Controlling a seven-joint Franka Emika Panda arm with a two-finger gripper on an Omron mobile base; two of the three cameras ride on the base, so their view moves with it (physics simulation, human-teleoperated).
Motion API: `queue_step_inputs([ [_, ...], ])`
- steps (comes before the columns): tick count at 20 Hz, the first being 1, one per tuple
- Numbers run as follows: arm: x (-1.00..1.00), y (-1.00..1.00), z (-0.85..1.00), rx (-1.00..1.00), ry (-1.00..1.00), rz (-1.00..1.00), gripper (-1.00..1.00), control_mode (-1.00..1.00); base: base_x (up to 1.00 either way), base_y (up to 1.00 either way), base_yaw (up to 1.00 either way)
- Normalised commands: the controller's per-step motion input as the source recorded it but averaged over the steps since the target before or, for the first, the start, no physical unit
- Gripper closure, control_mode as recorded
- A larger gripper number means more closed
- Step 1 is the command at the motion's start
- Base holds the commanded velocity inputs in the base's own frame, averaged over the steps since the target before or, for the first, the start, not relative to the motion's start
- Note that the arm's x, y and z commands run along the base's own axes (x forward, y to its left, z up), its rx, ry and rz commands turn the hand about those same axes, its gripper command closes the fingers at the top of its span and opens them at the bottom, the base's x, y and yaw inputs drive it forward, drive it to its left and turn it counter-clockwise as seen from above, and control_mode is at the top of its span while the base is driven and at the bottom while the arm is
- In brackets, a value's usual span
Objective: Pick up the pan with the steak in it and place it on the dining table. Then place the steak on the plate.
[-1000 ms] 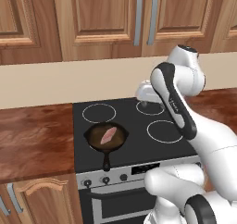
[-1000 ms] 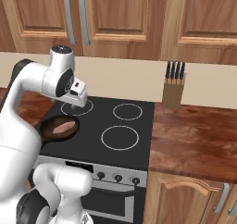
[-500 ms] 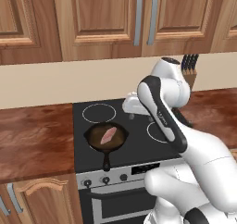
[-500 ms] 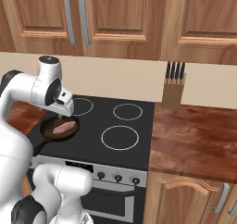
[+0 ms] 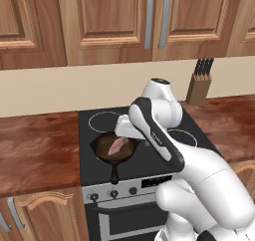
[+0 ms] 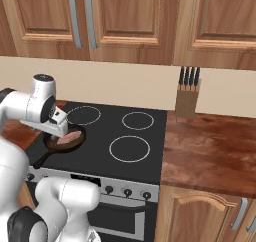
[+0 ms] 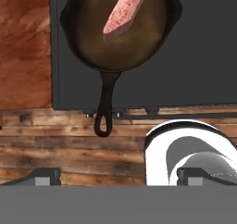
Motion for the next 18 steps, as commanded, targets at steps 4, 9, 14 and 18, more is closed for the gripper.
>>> queue_step_inputs([
  [4, 0.03, 0.46, -0.54, 0.00, 0.10, -0.01, -1.00, -1.00, 0.00, 0.00, 0.00],
  [9, 0.10, 0.47, -0.60, -0.06, 0.10, -0.03, -1.00, -1.00, 0.00, 0.00, 0.00],
  [14, 0.19, 0.36, -0.51, -0.09, 0.06, -0.05, -1.00, -1.00, 0.00, 0.00, 0.00],
  [18, 0.27, 0.15, -0.39, -0.12, 0.01, -0.06, -1.00, -1.00, 0.00, 0.00, 0.00],
])
